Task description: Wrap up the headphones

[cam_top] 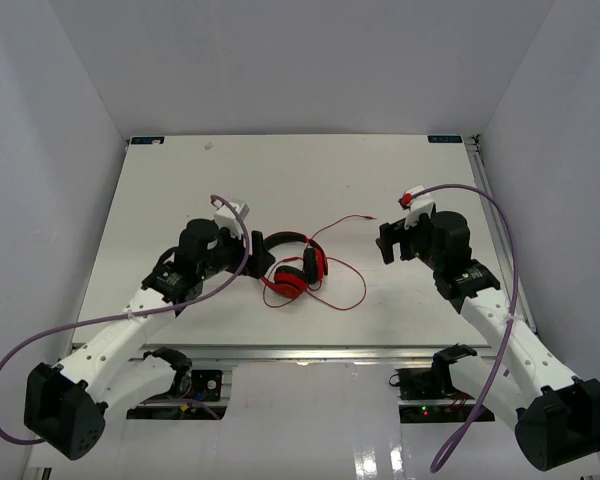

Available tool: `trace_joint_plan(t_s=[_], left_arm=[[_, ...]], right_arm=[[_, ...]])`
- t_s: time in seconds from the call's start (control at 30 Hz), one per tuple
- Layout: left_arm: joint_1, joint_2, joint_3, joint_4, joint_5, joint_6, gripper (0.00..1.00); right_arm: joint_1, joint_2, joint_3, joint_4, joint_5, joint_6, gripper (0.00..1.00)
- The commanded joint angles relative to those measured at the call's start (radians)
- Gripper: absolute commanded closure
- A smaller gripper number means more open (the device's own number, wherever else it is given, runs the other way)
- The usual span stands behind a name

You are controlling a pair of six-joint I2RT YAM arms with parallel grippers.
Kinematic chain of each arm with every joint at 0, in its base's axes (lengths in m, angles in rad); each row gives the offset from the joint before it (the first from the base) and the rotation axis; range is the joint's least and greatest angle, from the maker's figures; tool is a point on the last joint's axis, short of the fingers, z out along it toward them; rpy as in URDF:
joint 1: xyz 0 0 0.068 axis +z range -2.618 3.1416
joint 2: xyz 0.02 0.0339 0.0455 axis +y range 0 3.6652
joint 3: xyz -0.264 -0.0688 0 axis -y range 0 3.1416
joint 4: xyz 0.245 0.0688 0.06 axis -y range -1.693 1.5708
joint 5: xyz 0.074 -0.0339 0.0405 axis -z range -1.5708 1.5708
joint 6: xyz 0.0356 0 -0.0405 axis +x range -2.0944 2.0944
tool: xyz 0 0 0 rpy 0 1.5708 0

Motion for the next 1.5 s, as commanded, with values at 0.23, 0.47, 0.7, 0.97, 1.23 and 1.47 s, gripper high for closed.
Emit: trace_joint_plan(t_s=[0.23,0.47,0.7,0.97,1.23,1.47], left_arm=[[0.164,0.371,0.331,-0.210,0.123,0.268,0.02],[0.173,0.556,0.442,-0.240,0.175,0.518,0.02],[0.179,0.764,0.608,-0.257,0.222,0.607,0.07],[0.178,0.895,0.672,-0.299,0.251,0.623,0.21],[0.136,0.990,0.681,-0.303,0.171,0.647,0.41],[0.059,1.056,0.691,-0.305,0.020,0.641,0.73]], right_arm=[[-0.042,-0.004,-0.026,-0.047,-0.620,-0.394,0.09],[-0.051,-0.029,-0.039,-0.061,-0.640,-0.416,0.10],[-0.053,-0.040,-0.039,-0.072,-0.653,-0.420,0.10],[-0.065,-0.045,-0.039,-0.072,-0.640,-0.420,0.10],[-0.080,-0.047,-0.039,-0.076,-0.650,-0.416,0.10],[-0.094,-0.051,-0.039,-0.078,-0.657,-0.413,0.10]])
